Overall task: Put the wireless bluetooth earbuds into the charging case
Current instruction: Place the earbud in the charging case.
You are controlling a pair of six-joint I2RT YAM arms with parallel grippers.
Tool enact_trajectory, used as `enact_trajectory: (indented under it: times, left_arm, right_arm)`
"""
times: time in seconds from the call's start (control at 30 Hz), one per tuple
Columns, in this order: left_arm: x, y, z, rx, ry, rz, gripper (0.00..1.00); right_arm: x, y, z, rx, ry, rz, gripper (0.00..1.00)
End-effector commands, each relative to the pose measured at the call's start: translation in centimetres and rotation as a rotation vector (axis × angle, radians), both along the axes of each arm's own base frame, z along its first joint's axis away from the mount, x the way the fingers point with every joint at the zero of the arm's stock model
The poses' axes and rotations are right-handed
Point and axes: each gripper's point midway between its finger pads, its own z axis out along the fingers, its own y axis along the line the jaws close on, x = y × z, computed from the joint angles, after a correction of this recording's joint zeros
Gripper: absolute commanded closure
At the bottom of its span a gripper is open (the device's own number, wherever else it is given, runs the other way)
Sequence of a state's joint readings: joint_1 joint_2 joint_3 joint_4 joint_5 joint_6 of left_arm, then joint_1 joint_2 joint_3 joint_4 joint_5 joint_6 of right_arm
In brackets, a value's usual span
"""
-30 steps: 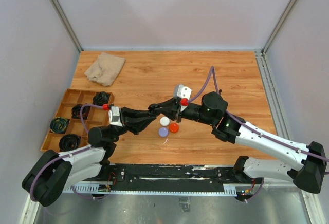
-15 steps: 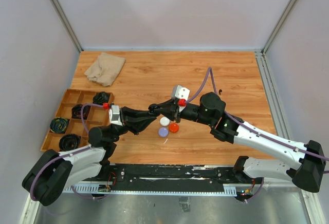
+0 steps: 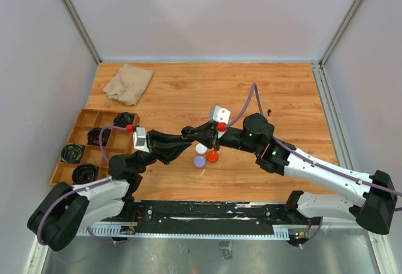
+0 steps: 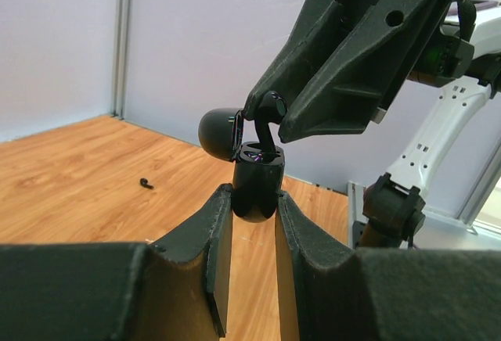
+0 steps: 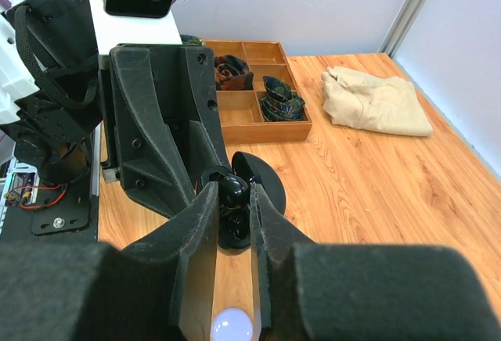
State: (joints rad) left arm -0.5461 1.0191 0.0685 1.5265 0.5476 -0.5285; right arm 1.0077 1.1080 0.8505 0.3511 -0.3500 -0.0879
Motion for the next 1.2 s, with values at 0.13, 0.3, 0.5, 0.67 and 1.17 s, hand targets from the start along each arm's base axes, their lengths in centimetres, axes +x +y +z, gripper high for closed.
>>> enact_trajectory:
  times: [0.13,0.3,0.5,0.67,1.17]
  left_arm:
    - [-2.2,2.2,6.5,-0.195,-0.222,0.032,1.00]
    - [-2.5,2.2,6.5,-0.187,-0.243,0.031,1.00]
    - [-2.8,2.0,6.2,-0.170,-0.254,0.015,1.00]
    - [-2.6,2.0,5.9,-0.162,-0.252,0.027,1.00]
    - [-1.8,1.9,4.4,-0.113,-0.243,0.071,1.00]
  right_arm:
    - [-1.5,0.2,-1.0,-0.004,-0.004,0.061,0.84]
    - [-1.5,0.2,-1.2,-0.015,0.000,0.060,0.79]
    - [-1.4,0.5,-1.7,-0.031,0.009,0.065,0.74]
    - [-1.2,0.2,-1.7,-0.039,0.008,0.045,0.60]
    - [0.5,-1.2,-0.3,0.019,0.023,-0.092,0.46]
